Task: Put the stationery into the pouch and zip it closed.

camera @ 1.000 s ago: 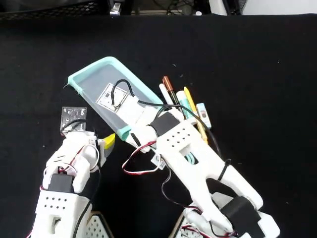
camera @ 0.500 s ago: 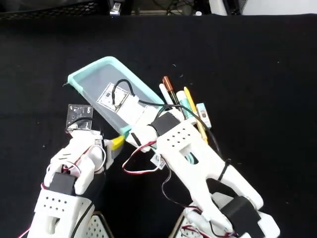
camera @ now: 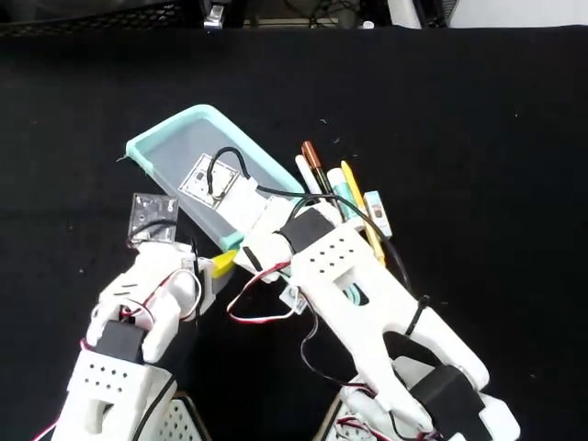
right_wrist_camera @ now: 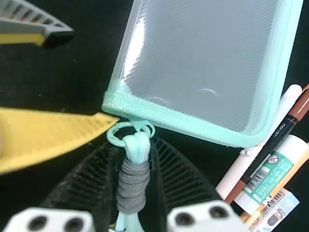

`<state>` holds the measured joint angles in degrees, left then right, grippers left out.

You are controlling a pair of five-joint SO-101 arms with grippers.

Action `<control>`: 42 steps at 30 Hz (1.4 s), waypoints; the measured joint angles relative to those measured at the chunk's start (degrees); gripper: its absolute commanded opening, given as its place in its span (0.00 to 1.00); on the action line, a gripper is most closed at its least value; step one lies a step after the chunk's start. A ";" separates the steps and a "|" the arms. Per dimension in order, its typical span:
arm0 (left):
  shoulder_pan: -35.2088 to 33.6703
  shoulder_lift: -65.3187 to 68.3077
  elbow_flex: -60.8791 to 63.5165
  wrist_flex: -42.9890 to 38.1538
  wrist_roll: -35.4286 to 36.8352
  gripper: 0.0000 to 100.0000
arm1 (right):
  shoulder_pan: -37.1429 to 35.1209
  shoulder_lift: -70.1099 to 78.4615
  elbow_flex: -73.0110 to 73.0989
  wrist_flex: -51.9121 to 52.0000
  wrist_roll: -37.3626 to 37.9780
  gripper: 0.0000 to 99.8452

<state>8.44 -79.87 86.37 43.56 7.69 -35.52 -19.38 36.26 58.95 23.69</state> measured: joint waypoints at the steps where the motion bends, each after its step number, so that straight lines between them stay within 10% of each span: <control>1: 0.00 0.00 1.49 -2.37 -0.18 0.29 | 0.00 -0.09 0.00 0.00 0.00 0.01; 8: -3.96 0.00 3.96 -8.88 -2.02 0.27 | 0.00 -0.09 0.00 0.00 0.00 0.01; 13: -4.04 0.00 4.40 -9.14 -5.63 0.03 | -0.09 -0.09 -0.09 -0.35 0.00 0.01; 24: -3.43 -0.70 2.55 -9.76 -7.12 0.03 | -0.18 -0.70 -0.18 1.14 -0.18 0.01; 42: -3.43 -17.23 -22.68 15.38 -7.12 0.03 | -0.18 -28.48 -12.84 24.62 4.04 0.01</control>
<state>5.01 -97.10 63.69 58.95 0.57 -35.69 -47.87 23.43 83.56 27.74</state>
